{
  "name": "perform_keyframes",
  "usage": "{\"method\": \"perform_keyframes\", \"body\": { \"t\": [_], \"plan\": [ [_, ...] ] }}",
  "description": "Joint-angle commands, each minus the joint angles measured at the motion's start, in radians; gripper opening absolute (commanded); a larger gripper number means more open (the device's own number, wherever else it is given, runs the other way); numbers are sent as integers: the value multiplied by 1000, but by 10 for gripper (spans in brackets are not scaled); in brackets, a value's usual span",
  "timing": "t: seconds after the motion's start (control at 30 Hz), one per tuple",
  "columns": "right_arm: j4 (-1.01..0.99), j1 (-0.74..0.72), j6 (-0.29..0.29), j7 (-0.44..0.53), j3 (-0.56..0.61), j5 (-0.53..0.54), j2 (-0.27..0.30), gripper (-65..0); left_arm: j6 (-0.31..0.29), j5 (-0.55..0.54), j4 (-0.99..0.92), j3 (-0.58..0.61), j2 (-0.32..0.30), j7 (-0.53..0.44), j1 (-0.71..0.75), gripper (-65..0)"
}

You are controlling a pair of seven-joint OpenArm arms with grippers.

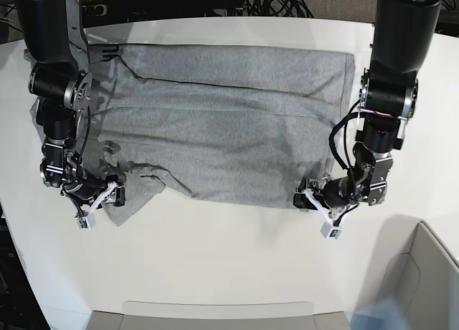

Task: Fold the T-shirt properly
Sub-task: 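Grasp the hem corners with both grippers and lift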

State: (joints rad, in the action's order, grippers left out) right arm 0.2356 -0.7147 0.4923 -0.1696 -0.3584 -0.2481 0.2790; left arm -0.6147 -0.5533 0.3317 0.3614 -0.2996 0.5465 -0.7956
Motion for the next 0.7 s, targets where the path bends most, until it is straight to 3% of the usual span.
{"method": "perform_keyframes", "body": {
  "t": [0.0,0.13,0.23,0.47,0.67],
  "plan": [
    [-9,-1,-11,-80,6,-41,1,-344,5,8,7,4,-8,16,0,-446],
    [-8,-18,-11,-77,6,-40,1,-520,9,3,5,-5,-11,14,8,-649],
    [-8,-39,-11,-74,2,-35,3,-650,8,6,7,-5,-13,19,8,-650],
    [-6,-82,-11,-81,0,-36,9,-650,0,5,22,-109,-17,82,9,-650],
    [64,-116,-5,-147,0,-35,12,-650,8,6,267,-220,-68,194,87,-650]
  ]
}}
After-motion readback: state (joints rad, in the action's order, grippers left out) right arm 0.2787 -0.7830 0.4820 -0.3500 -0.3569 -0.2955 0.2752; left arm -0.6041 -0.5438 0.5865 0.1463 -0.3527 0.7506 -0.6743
